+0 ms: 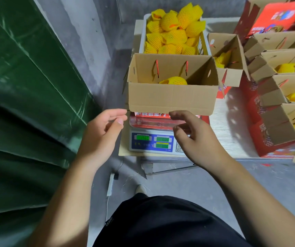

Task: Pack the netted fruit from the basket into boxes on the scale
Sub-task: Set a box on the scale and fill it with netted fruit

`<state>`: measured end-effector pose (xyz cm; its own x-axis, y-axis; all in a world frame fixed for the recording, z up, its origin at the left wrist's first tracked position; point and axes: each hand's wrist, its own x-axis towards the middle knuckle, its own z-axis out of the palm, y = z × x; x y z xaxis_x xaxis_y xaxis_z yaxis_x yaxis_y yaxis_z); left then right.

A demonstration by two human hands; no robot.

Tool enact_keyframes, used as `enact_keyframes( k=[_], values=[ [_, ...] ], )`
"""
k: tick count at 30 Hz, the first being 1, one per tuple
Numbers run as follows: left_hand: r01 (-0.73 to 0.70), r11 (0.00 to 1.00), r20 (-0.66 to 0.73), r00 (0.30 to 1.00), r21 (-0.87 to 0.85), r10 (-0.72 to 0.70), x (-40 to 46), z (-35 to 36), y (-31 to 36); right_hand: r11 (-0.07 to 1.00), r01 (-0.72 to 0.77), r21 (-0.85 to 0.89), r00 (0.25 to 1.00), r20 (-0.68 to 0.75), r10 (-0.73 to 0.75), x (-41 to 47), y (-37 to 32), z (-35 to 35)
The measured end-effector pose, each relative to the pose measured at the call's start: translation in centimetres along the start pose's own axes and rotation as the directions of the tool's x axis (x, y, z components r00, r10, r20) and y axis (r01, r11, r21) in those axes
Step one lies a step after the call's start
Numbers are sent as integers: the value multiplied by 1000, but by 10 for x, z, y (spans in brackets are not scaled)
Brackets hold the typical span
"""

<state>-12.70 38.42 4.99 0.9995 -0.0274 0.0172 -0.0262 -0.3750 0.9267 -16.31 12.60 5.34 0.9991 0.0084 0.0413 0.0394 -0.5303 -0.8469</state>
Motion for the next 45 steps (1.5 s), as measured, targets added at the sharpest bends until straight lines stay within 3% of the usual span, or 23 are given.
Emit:
enact_keyframes(
  k=[16, 45],
  values=[
    [-2, 1000, 19, 1000, -15, 3, -27, -10, -7, 999, 27, -21, 997, 69, -25, -11, -9, 14],
    [-13, 1000, 58, 998, -24, 15, -13, 3, 3, 999, -19, 35, 1000, 9, 19, 0, 5, 10]
  ],
)
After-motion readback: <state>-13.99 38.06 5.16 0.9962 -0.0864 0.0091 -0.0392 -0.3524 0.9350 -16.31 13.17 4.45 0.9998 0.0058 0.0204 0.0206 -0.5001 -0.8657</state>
